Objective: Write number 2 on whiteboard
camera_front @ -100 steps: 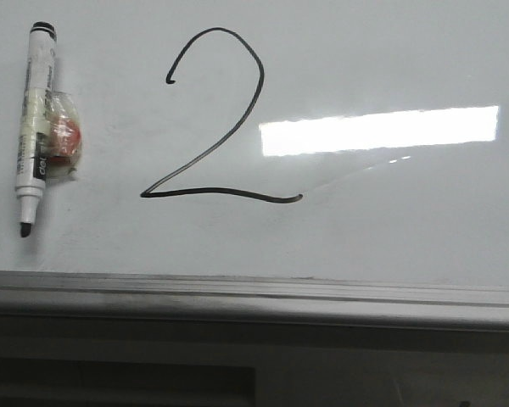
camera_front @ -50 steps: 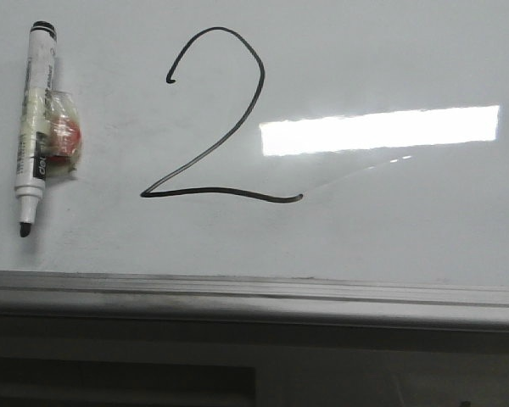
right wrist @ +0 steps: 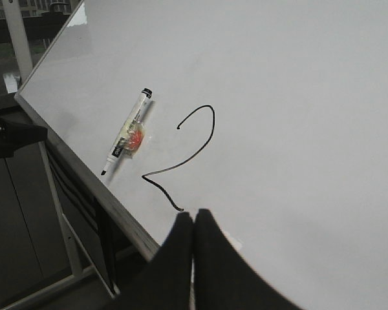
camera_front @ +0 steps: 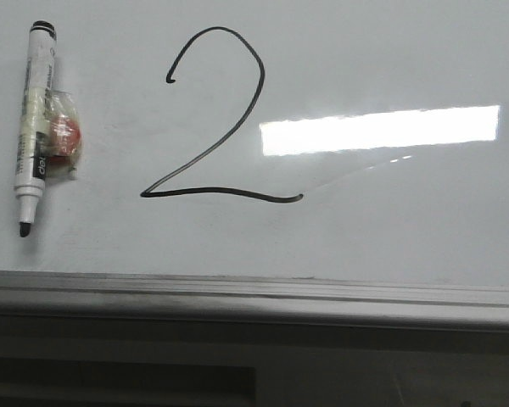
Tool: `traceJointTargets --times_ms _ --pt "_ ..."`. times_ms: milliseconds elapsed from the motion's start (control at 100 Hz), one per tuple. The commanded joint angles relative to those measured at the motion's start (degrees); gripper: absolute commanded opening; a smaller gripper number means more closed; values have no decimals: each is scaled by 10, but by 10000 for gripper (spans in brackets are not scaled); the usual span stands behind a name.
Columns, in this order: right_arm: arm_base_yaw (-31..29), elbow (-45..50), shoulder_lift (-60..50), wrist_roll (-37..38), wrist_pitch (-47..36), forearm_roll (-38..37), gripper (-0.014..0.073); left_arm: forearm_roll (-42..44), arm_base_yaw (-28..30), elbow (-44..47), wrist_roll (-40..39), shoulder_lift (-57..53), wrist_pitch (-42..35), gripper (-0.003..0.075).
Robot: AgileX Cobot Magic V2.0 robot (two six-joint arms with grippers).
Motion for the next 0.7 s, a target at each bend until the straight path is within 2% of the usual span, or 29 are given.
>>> traceJointTargets --times_ms 0,200,320,400,530,610,690 --pt "-3 -13 15 1 -35 -13 -60 3 1 17 -6 -16 -28 -19" --pt "-3 -10 16 -5 -69 57 -60 3 1 17 -6 -16 -28 -19" --pt "-33 22 47 -39 -160 78 -60 3 1 17 -6 -16 -28 -19" --pt "-88 60 78 -85 -266 103 -60 3 1 17 -6 -16 -28 -19" --pt "-197 128 130 -89 -448 113 -60 3 1 17 -6 -16 -28 -19" --pt "-287 175 158 -89 -576 113 -60 3 1 17 -6 -16 -28 -19" --pt "-377 211 180 -89 -668 114 -60 3 1 17 -6 -16 -28 -19"
